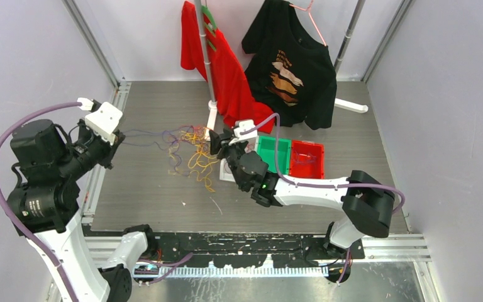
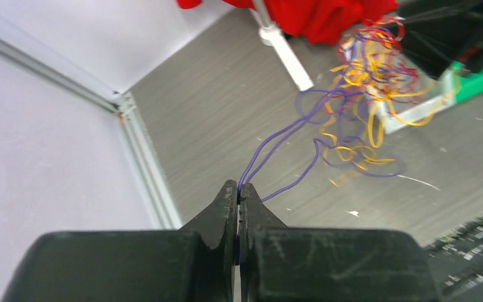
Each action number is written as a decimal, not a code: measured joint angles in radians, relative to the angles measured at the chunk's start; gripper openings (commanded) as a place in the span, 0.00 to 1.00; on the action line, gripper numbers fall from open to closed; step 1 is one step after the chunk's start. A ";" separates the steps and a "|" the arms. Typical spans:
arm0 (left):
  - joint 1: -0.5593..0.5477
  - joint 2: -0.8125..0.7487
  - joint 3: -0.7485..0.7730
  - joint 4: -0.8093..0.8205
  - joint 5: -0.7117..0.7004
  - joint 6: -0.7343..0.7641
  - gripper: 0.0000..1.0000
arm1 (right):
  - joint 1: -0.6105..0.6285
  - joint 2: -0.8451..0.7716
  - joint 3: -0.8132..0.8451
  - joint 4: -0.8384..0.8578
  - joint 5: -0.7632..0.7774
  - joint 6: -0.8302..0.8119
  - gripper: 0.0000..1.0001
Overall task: Untangle the cables
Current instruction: Untie the cable.
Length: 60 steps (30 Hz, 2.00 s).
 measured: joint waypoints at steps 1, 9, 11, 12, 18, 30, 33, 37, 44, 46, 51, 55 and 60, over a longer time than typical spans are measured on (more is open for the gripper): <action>0.000 -0.013 -0.019 0.032 -0.023 0.000 0.00 | 0.005 -0.008 -0.010 0.000 -0.005 -0.003 0.48; 0.000 -0.045 -0.173 0.218 -0.123 -0.025 0.00 | 0.023 -0.107 -0.095 -0.010 -0.173 0.065 0.43; 0.000 -0.045 -0.209 0.264 -0.139 -0.036 0.00 | 0.023 -0.137 -0.109 -0.020 -0.232 0.108 0.42; 0.000 -0.045 -0.223 0.286 -0.150 -0.043 0.00 | 0.023 -0.151 -0.115 -0.023 -0.257 0.129 0.42; 0.000 -0.015 -0.237 0.454 -0.217 -0.086 0.00 | 0.061 -0.223 -0.191 -0.062 -0.359 0.216 0.38; 0.000 0.029 -0.158 0.504 -0.131 -0.167 0.00 | 0.098 -0.183 -0.128 -0.225 -0.392 0.178 0.87; 0.000 -0.006 -0.179 0.499 -0.098 -0.161 0.00 | 0.097 -0.132 0.021 -0.257 -0.437 0.121 0.96; 0.000 -0.035 -0.200 0.464 -0.065 -0.150 0.00 | 0.097 -0.053 0.226 -0.280 -0.502 0.026 0.98; 0.000 -0.068 -0.217 0.381 0.030 -0.109 0.00 | 0.084 0.058 0.444 -0.393 -0.598 -0.125 0.91; 0.000 -0.070 -0.219 0.350 0.067 -0.105 0.00 | 0.079 0.083 0.470 -0.429 -0.622 -0.147 0.88; 0.000 -0.072 -0.217 0.289 0.136 -0.092 0.00 | 0.073 0.167 0.524 -0.478 -0.649 -0.187 0.75; 0.000 -0.069 -0.191 0.230 0.186 -0.080 0.00 | 0.072 0.243 0.557 -0.470 -0.636 -0.196 0.50; 0.000 -0.068 -0.135 0.174 0.230 -0.056 0.00 | 0.072 0.295 0.555 -0.442 -0.552 -0.233 0.02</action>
